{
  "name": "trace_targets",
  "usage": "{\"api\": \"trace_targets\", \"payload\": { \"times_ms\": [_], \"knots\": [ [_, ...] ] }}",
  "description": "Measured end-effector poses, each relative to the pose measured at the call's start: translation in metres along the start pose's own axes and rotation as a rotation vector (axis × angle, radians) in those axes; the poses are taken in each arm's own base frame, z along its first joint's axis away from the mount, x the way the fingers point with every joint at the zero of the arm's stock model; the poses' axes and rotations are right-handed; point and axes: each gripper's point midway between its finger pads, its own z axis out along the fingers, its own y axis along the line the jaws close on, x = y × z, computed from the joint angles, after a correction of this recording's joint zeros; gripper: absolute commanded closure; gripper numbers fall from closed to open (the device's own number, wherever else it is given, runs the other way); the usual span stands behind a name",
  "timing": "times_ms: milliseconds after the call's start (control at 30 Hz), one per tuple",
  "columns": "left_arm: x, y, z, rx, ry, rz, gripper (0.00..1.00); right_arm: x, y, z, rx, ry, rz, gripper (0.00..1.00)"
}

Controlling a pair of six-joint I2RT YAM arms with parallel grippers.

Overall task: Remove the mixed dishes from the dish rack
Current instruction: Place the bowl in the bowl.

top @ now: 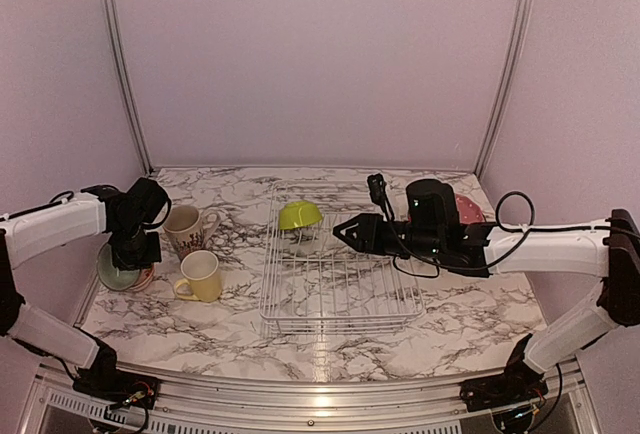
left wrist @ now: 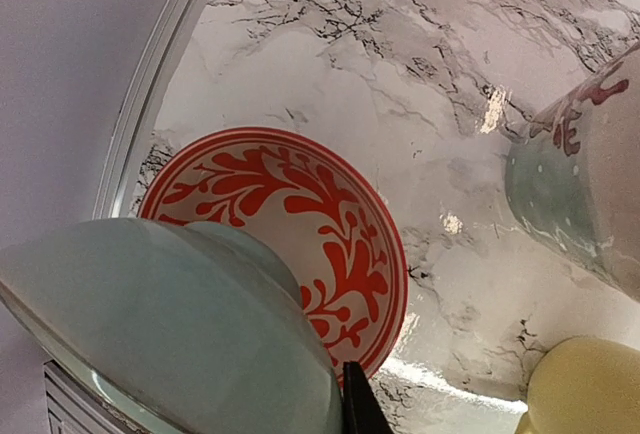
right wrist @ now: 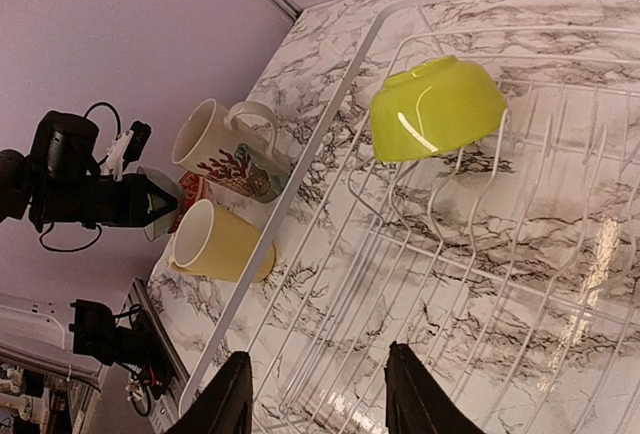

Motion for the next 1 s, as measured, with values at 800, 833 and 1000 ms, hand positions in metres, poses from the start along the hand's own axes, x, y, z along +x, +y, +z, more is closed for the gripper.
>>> {"api": "trace_targets", "payload": {
  "times_ms": [800,833,1000],
  "knots": [
    [-0.017,-0.005,-0.013,0.052,-0.069,0.021,0.38,0.002,-0.006,0.0,0.023,0.003,-0.011,0.56],
    [-0.02,-0.006,-0.02,0.073,-0.083,0.012,0.35,0.003,-0.008,0.001,0.033,0.006,-0.016,0.55],
    [-0.029,-0.013,-0.058,0.234,-0.152,-0.032,0.21,0.006,-0.019,0.013,0.09,0.037,-0.052,0.45]
  ]
}}
